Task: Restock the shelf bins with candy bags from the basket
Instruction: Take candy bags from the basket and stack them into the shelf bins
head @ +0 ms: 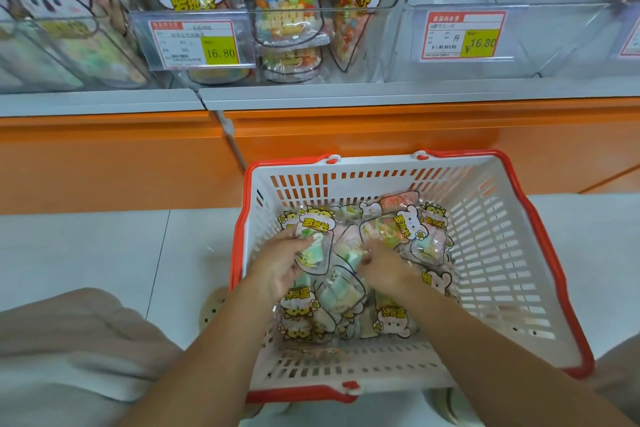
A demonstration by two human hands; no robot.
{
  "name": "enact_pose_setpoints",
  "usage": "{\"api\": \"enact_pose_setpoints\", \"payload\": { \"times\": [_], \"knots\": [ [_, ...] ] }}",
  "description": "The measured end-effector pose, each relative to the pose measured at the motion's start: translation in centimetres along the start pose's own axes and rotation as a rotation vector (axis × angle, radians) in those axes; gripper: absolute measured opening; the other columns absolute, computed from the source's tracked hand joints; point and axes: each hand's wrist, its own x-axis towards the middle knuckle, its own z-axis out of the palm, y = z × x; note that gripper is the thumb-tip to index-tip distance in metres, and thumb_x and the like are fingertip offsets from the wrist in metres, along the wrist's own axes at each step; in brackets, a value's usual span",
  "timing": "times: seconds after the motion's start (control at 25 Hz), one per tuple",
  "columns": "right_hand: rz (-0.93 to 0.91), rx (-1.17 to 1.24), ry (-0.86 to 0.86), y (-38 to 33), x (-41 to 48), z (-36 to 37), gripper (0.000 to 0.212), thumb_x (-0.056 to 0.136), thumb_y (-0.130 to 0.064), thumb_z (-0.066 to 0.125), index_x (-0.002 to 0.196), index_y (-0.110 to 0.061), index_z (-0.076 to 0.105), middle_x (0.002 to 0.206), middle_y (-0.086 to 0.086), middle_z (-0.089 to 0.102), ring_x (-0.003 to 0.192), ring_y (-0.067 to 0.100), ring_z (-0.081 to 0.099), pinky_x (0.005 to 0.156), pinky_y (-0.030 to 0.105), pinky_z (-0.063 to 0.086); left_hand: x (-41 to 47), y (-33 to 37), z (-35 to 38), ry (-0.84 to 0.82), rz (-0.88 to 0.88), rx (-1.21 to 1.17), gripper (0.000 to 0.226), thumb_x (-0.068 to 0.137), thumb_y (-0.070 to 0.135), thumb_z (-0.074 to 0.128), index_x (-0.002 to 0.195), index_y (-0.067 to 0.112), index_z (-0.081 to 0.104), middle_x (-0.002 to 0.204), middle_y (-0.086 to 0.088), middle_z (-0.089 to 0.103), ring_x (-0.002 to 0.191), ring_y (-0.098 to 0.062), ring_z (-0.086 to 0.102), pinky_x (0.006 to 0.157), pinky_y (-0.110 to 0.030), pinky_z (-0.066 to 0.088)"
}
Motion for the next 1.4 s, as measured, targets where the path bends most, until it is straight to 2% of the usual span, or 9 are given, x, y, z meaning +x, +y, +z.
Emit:
{"api": "enact_pose_setpoints", "payload": {
  "times": [0.36,0.6,0.68,0.84,0.92,1.04,1.16,1.28,1.4],
  "knots": [
    [0.022,-0.281,0.069,0.2,-0.2,4.5,0.065,0.079,-0.039,0.073,0.127,-0.011,0.040,0.131,0.010,0.040,0.121,0.028,0.041,0.094,0.035,0.045,0.7,-0.4,-0.1,0.035,0.042,-0.071,0.047,0.090,0.002,0.062,0.132,0.021,0.052,0.116,-0.005,0.067,0.104,-0.023,0.064,0.089,-0.041,0.052],
    [0.011,-0.189,-0.117,0.3,0.1,2.9,0.039,0.072,-0.044,0.078,0.077,-0.018,0.049,0.079,-0.001,0.048,0.079,0.017,0.054,0.055,0.026,0.038,1.2,-0.7,-0.1,0.069,-0.012,0.012,0.027,0.090,0.007,0.063,0.116,0.015,0.060,0.112,-0.005,0.068,0.107,-0.025,0.063,0.099,-0.043,0.050],
    [0.008,0.071,-0.156,0.6,-0.2,1.3,0.034,0.074,-0.031,0.080,0.083,-0.016,0.050,0.082,0.000,0.046,0.076,0.016,0.051,0.057,0.029,0.045,0.9,-0.5,-0.1,0.069,-0.007,0.028,0.016,0.091,0.005,0.061,0.104,0.015,0.062,0.102,-0.004,0.068,0.095,-0.022,0.064,0.090,-0.040,0.053],
    [0.001,0.435,0.114,0.5,-1.9,-4.7,0.029,0.083,-0.015,0.072,0.081,-0.017,0.043,0.081,0.002,0.042,0.073,0.017,0.051,0.069,0.041,0.057,1.0,-0.7,-0.2,0.070,0.010,0.054,0.015,0.091,0.005,0.061,0.103,0.015,0.058,0.115,-0.011,0.065,0.096,-0.024,0.063,0.083,-0.042,0.056],
    [-0.140,0.332,0.326,-0.2,-3.1,-6.1,0.032,0.086,-0.017,0.069,0.075,-0.023,0.039,0.075,-0.003,0.045,0.067,0.012,0.048,0.060,0.029,0.048,0.9,-1.0,0.3,0.021,-0.013,0.065,0.017,0.093,0.006,0.059,0.108,0.013,0.055,0.125,-0.015,0.062,0.100,-0.028,0.064,0.086,-0.047,0.056],
    [-0.516,0.236,0.484,-1.7,-5.0,-3.7,0.029,0.086,-0.011,0.067,0.082,-0.028,0.044,0.097,-0.006,0.060,0.092,0.013,0.058,0.078,0.029,0.050,0.1,-1.2,1.5,-0.152,-0.090,-0.050,0.038,0.099,0.022,0.052,0.134,0.007,0.047,0.124,-0.017,0.063,0.100,-0.031,0.068,0.080,-0.048,0.059],
    [-0.793,-0.049,0.395,-0.7,-4.7,0.9,0.034,0.072,0.005,0.063,0.093,-0.018,0.050,0.124,0.006,0.055,0.120,0.024,0.046,0.107,0.033,0.037,-0.6,-0.9,1.6,-0.264,-0.083,-0.083,0.054,0.093,0.045,0.060,0.133,0.010,0.051,0.119,-0.016,0.068,0.101,-0.031,0.069,0.074,-0.044,0.058],
    [-0.739,0.075,0.185,-0.4,-4.8,1.5,0.042,0.074,0.013,0.053,0.104,-0.015,0.058,0.143,-0.010,0.038,0.140,-0.007,0.017,0.106,0.000,0.005,0.0,-1.3,0.9,-0.182,-0.012,-0.049,0.086,0.071,0.024,0.084,0.142,0.008,0.040,0.125,-0.016,0.065,0.110,-0.029,0.065,0.079,-0.042,0.057],
    [-0.429,0.317,0.210,0.0,-3.6,0.7,0.049,0.082,0.015,0.043,0.102,-0.027,0.058,0.132,-0.016,0.044,0.137,-0.006,0.028,0.099,0.007,0.026,0.7,-1.1,0.5,-0.083,0.084,-0.107,0.066,0.078,0.011,0.077,0.135,0.013,0.044,0.123,-0.008,0.066,0.105,-0.020,0.066,0.083,-0.037,0.056]
  ]
}}
